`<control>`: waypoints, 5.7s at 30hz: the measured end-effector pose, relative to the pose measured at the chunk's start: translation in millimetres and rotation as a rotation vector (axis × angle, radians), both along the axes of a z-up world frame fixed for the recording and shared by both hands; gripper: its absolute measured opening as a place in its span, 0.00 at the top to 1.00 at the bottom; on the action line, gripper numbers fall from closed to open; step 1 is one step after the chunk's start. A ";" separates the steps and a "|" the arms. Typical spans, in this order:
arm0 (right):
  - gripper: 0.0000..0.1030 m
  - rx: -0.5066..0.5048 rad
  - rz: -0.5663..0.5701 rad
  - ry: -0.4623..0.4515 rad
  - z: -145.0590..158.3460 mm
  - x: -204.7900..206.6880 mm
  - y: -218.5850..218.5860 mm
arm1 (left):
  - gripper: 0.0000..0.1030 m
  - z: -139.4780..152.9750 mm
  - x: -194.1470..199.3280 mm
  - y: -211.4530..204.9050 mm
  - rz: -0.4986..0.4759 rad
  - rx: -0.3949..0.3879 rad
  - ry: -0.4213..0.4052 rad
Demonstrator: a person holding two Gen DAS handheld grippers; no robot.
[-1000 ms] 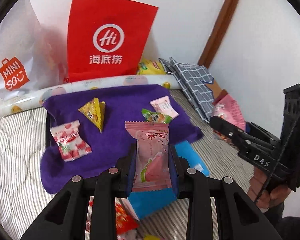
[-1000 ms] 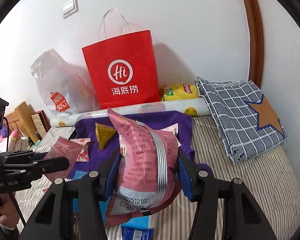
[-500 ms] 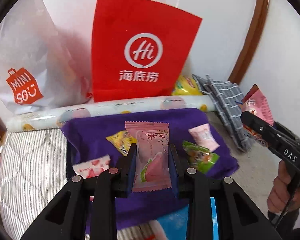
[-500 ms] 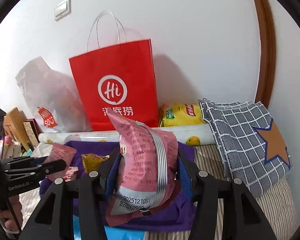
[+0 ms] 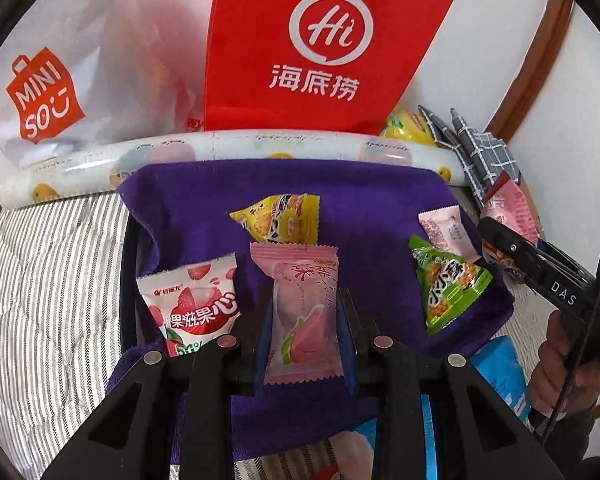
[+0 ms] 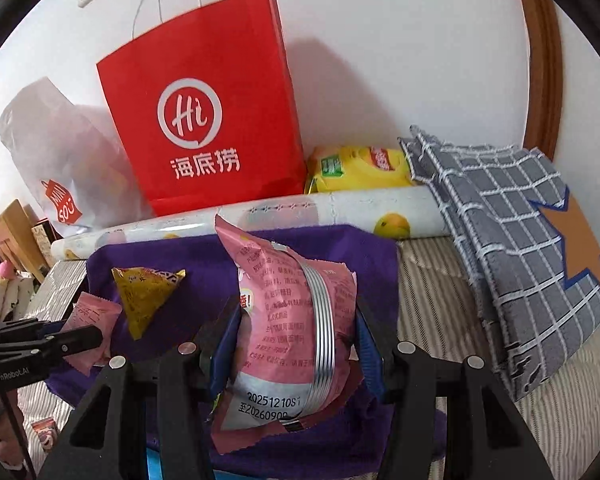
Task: Organize snacks
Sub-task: 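Carry the pink candy and pink chip bag over the purple towel with both grippers, then open both grippers to drop the candy and bag onto the towel, then move the right gripper to the pile and grasp the blue snack packet, then grasp the red candy stick packet with the left gripper while the right holds the blue packet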
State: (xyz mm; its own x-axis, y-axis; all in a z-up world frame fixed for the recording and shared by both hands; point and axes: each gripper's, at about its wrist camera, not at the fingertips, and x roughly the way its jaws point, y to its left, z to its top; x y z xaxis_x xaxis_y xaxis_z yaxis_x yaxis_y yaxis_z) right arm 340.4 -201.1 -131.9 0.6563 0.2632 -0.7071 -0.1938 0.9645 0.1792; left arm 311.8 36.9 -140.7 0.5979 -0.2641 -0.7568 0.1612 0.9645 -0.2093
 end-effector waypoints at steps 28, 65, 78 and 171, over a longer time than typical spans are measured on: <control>0.50 0.003 0.046 0.007 -4.6 -3.7 4.7 | 0.71 -7.5 -1.3 -5.6 0.009 0.028 0.017; 0.32 0.005 -0.016 -0.105 50.9 -88.1 -7.7 | 0.16 31.4 -19.2 -4.8 0.030 -0.015 -0.044; 0.32 0.007 -0.039 0.027 32.9 -151.3 -11.7 | 0.15 40.4 -51.7 -4.9 -0.009 -0.051 -0.036; 0.59 -0.068 -0.113 0.066 -5.8 -208.1 -13.0 | 0.21 -18.2 -127.8 29.7 0.020 0.133 0.102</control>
